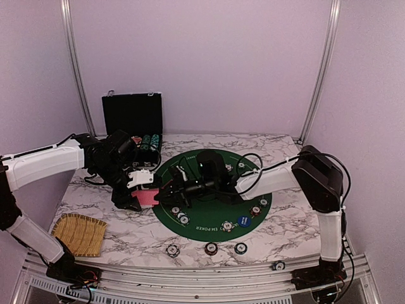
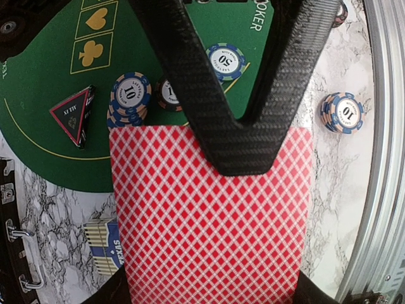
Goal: Distribute texas hold em gaming equipment
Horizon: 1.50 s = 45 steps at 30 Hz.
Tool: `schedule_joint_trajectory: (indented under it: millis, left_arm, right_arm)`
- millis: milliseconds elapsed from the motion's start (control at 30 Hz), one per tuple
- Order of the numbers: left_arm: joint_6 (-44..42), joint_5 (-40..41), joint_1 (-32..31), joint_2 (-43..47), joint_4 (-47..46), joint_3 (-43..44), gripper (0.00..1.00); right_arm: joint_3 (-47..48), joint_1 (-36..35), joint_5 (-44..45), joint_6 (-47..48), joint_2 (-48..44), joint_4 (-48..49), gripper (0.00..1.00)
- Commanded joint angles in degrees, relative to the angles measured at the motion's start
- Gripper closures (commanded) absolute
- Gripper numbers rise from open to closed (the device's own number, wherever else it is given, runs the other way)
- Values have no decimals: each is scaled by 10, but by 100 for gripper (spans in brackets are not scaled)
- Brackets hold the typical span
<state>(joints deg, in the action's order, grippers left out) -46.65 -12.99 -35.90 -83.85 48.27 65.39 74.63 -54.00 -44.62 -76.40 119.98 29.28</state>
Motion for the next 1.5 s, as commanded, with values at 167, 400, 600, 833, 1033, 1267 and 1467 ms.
schedule_joint_trajectory:
  millis: [167, 400, 600, 833, 1033, 1267, 1467]
  left_arm:
    - [3, 2, 2, 7, 5, -6, 59]
    - [1, 5, 3, 12, 5, -9, 59]
    - [1, 12, 3, 15, 6, -13, 59]
    - [2, 15, 7, 16, 7, -14, 59]
    - [4, 11, 7, 14, 9, -13, 59]
    - [12, 5, 7, 14, 13, -7, 59]
    - [14, 1, 7, 13, 16, -3, 59]
  right_arm:
    - [-11, 12, -4, 7, -31, -6, 100]
    - [-44, 26, -10, -10, -46, 26, 100]
    - [-86, 56, -17, -4, -80, 31, 100]
    - [-107, 107, -31, 19, -102, 7, 100]
    - [-49, 149, -36, 71, -69, -69, 100]
    - [99, 161, -26, 121, 42, -151, 100]
    - [200, 161, -9, 111, 139, -145, 100]
